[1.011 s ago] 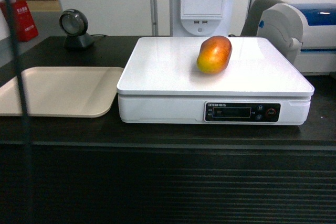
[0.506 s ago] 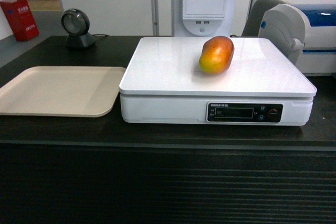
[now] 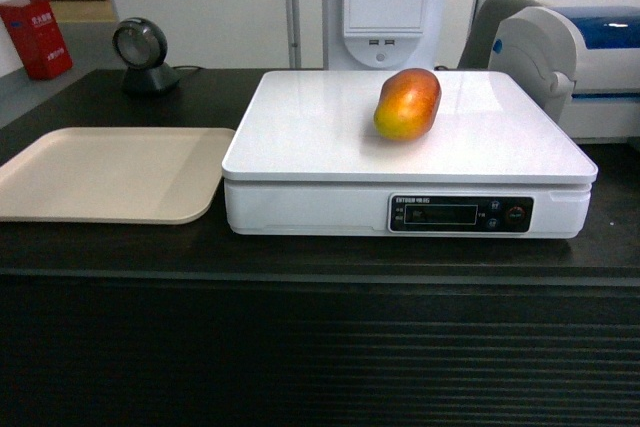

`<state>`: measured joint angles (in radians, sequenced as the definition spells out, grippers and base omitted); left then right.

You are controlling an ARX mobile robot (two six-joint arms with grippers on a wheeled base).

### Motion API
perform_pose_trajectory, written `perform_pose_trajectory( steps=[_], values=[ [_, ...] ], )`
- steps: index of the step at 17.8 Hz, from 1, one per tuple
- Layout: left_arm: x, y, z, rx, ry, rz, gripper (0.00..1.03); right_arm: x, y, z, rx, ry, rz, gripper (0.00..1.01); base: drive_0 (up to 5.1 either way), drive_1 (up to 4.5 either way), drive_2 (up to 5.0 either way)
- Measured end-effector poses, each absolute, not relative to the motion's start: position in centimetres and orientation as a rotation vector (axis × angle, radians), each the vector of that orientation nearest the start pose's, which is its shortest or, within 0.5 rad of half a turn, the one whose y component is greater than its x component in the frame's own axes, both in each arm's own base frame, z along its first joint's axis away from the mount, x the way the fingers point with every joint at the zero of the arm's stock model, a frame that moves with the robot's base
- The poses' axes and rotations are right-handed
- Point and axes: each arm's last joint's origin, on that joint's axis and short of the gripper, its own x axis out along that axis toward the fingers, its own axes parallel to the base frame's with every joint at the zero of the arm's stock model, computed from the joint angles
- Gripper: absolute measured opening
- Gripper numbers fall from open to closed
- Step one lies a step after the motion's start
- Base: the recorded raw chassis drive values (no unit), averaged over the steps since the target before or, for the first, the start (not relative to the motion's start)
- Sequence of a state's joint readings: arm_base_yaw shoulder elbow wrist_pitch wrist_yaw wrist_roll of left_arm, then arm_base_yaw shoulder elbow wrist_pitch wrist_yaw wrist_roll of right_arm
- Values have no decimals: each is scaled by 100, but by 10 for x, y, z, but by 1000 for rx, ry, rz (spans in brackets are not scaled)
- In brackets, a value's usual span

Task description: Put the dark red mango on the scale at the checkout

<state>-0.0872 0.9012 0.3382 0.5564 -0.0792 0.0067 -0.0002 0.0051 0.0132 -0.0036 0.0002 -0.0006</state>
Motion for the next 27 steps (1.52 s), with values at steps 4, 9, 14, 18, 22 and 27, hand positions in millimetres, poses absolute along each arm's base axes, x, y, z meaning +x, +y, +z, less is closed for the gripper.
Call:
perform_pose_trajectory(
  steps=[4,9,14,18,22,27],
  values=[
    [169,1,208,2,4,21,2,97,0,167,-1,-4,0,98,0,0,0],
    [150,0,192,2,3,-3,2,97,0,167,-1,-4,0,98,0,0,0],
    [137,0,182,2,6,-2,2,97,0,167,-1,-4,0,98,0,0,0],
    [129,0,177,2,5,-2,2,97,0,167,-1,-4,0,98,0,0,0],
    [123,0,168,2,8,-2,2,97,0,167,-1,-4,0,98,0,0,0],
    [115,0,170,2,-8,-2,2,97,0,167,-1,-4,0,98,0,0,0]
  ],
)
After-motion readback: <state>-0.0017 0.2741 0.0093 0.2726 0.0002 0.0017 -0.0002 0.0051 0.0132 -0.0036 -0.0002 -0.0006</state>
